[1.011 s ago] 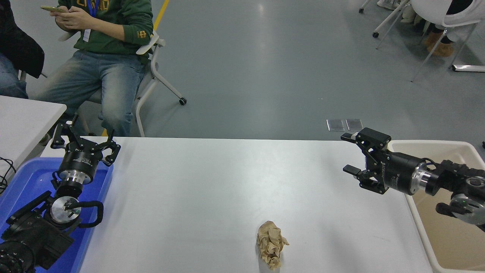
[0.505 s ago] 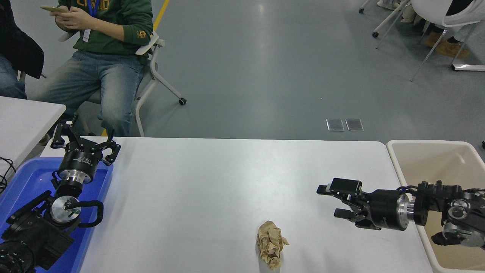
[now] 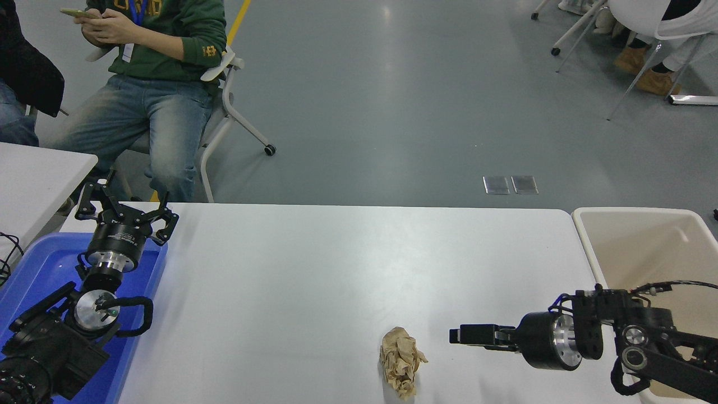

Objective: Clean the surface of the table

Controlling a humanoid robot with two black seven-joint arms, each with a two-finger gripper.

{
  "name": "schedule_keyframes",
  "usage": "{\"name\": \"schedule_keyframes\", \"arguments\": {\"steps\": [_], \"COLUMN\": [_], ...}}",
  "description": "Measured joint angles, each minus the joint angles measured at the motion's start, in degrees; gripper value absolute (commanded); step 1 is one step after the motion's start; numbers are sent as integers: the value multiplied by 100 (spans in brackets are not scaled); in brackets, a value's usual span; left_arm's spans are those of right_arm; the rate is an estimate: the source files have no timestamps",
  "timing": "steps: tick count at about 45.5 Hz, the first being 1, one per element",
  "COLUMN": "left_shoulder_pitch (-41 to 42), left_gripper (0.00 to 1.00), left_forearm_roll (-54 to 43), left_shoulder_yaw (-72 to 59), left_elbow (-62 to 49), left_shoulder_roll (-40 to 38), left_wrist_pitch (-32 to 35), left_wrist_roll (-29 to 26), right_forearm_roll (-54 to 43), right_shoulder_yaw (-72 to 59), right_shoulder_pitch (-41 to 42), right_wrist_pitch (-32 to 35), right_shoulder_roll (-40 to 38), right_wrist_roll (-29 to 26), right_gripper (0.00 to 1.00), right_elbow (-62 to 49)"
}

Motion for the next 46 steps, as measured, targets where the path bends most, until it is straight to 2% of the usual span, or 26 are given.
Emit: {"name": "schedule_keyframes", "arguments": {"steps": [18, 46], "left_shoulder_pitch": [-3, -2], "left_gripper": [100, 100], "left_forearm_roll": [0, 1], "left_shoulder_yaw": [0, 0], "left_elbow": [0, 0], "left_shoulder_roll": [0, 0], "left_wrist_pitch": [0, 0], "left_wrist_roll": [0, 0], "right_forearm_roll": [-282, -526], "right_shoulder_yaw": [-582, -711], "right_shoulder_pitch": [276, 326], "right_wrist_pitch": [2, -597], "right_shoulder_roll": [880, 1843], "right_wrist_roll": [-313, -843], "right_gripper": [100, 100], "right_elbow": [-217, -937]}}
